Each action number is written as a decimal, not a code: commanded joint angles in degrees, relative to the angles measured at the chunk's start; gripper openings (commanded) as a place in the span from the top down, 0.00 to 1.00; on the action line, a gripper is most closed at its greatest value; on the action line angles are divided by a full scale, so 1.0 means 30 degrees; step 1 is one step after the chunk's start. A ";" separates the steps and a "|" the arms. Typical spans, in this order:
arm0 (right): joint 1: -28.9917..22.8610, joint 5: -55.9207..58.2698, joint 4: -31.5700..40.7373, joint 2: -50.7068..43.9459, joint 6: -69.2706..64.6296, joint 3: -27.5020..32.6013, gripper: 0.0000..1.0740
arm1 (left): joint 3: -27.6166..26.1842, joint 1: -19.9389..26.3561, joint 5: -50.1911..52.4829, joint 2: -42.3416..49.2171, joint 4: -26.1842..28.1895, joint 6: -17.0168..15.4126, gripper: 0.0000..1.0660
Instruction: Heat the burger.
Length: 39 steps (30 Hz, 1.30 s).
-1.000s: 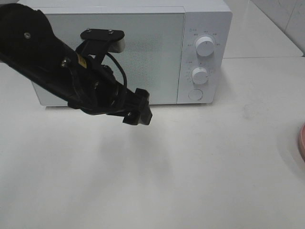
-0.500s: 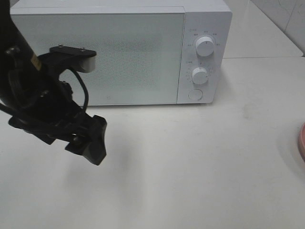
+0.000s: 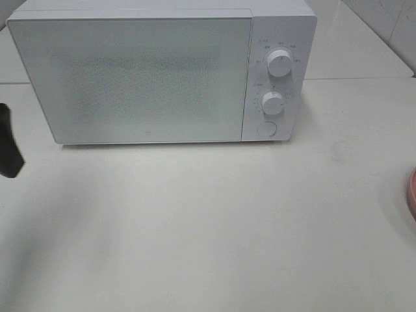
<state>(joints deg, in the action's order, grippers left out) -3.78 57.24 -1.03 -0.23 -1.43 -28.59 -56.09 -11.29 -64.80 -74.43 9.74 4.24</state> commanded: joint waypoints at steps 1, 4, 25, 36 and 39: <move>0.0115 -0.0057 0.0000 -0.0554 0.0153 0.0038 0.31 | 0.0840 0.2063 -0.1146 0.1509 -0.0344 0.0382 0.09; 0.0115 -0.0057 0.0000 -0.0554 0.0153 0.0038 0.31 | 0.1509 0.4240 -0.1623 0.3151 -0.0630 -0.0095 0.09; 0.0115 -0.0057 0.0000 -0.0554 0.0153 0.0038 0.31 | 0.7353 0.4717 -0.1031 1.5584 -0.0726 0.0153 0.09; 0.0115 -0.0057 0.0000 -0.0554 0.0153 0.0038 0.31 | 0.8365 0.4717 0.0668 2.2135 -0.0955 0.0153 0.09; 0.0115 -0.0057 0.0000 -0.0554 0.0153 0.0038 0.31 | 0.8747 0.4717 0.1127 2.3797 -0.1012 0.0115 0.09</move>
<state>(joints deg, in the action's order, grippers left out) -3.78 57.24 -1.03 -0.23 -1.43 -28.59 -30.54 3.15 -63.20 -7.16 6.99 4.47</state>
